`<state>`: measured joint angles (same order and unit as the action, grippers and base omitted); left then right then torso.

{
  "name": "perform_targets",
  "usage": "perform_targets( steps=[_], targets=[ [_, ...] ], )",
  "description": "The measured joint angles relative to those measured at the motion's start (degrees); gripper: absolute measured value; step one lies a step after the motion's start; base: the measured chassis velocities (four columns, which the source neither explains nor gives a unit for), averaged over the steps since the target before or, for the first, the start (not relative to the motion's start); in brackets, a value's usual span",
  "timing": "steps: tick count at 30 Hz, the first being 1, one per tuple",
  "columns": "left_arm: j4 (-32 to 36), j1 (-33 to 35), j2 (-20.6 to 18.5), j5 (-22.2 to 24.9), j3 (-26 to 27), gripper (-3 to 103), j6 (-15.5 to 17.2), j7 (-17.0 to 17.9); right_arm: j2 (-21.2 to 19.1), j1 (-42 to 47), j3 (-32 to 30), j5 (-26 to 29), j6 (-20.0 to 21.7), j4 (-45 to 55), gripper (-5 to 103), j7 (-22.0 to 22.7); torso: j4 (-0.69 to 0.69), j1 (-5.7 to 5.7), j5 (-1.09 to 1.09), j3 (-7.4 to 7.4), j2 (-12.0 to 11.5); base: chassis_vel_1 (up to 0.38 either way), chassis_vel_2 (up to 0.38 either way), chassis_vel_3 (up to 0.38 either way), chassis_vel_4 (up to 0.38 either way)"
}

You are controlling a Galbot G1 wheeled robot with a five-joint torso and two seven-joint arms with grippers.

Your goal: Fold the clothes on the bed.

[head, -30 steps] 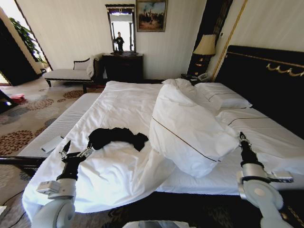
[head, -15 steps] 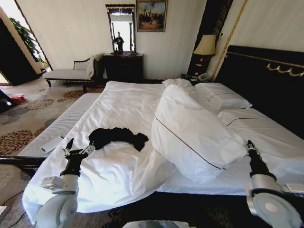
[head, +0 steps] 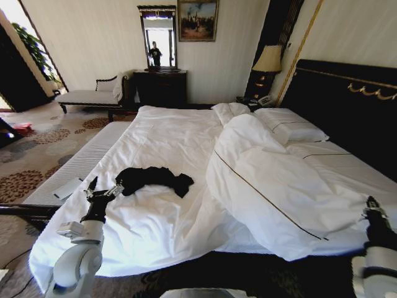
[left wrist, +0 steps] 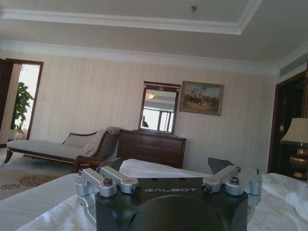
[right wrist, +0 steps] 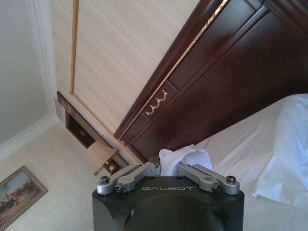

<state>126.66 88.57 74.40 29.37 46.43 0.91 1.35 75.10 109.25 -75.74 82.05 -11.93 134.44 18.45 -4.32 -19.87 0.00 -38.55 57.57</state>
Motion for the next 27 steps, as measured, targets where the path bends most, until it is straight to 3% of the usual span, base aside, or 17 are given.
perform_targets(
  steps=[11,27],
  targets=[
    [-1.95,-2.37,-1.55,1.58,-1.73,100,0.03,0.01,3.89,5.59,-6.85,1.53,-1.22,2.86,0,4.03,0.00,0.00,0.00,0.00,0.00,0.000,0.000,0.000,0.000],
    [-5.14,-5.44,-4.12,4.77,-4.77,100,-0.30,-0.13,9.31,10.44,-10.29,-4.57,-0.54,3.23,0,17.76,0.02,0.00,0.01,0.00,0.00,0.000,0.000,0.000,0.000]
  ],
)
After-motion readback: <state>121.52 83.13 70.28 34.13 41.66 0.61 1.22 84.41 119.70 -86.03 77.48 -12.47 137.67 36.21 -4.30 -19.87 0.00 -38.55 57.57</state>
